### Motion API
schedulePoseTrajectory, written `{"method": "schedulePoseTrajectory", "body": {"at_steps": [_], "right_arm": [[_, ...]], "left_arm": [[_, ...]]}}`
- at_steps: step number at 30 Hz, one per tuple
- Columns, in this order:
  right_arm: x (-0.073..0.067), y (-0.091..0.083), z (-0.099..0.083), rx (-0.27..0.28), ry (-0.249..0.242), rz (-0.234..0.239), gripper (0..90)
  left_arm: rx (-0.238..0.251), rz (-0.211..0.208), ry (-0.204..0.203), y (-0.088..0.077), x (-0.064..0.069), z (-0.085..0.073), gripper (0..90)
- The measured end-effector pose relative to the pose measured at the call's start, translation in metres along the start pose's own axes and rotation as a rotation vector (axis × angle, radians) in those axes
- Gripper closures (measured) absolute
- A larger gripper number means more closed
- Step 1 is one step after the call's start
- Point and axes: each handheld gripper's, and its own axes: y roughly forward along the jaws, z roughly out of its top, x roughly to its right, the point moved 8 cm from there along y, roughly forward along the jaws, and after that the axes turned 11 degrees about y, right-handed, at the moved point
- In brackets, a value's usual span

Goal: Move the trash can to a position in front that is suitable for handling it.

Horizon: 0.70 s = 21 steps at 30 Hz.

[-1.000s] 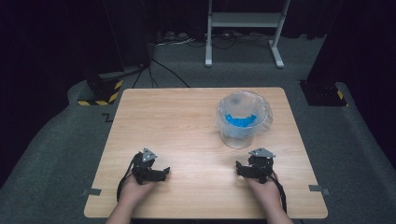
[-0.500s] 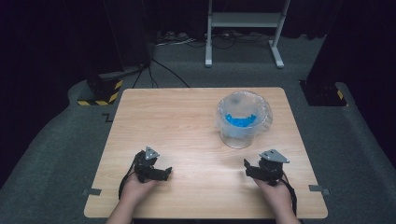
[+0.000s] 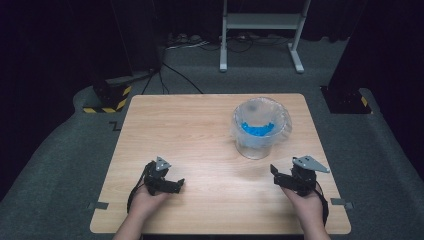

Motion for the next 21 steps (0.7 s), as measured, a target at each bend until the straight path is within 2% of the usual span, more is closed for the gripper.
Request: {"method": "schedulePoseTrajectory", "body": {"at_steps": [4,7,10,15,16,17,19,21], "right_arm": [[-0.002,-0.008,0.011,0.031,0.013,0.023,14.0],[-0.007,-0.013,0.022,0.054,0.003,0.031,16.1],[-0.009,-0.018,0.038,0.101,0.001,0.018,21.0],[-0.005,-0.019,0.054,0.115,0.003,-0.007,24.6],[-0.004,-0.02,0.063,0.144,0.002,-0.017,27.9],[-0.004,-0.02,0.063,0.144,0.002,-0.017,27.9],[-0.004,-0.017,0.077,0.146,0.025,-0.006,31.8],[-0.005,-0.015,0.081,0.141,0.027,-0.001,33.1]], "left_arm": [[0.001,0.001,0.0,0.0,0.0,0.0,0.4],[-0.002,-0.004,0.0,0.0,0.0,0.0,0.4],[-0.004,-0.009,0.001,0.001,0.0,0.001,0.5],[-0.004,-0.008,0.001,0.001,0.0,0.001,0.5],[-0.004,-0.008,0.001,0.001,0.0,0.001,0.5],[-0.004,-0.008,0.001,0.001,0.0,0.001,0.5],[-0.004,-0.008,0.002,0.001,0.0,0.001,0.5],[-0.002,-0.007,0.0,0.001,0.0,0.001,0.5]]}}
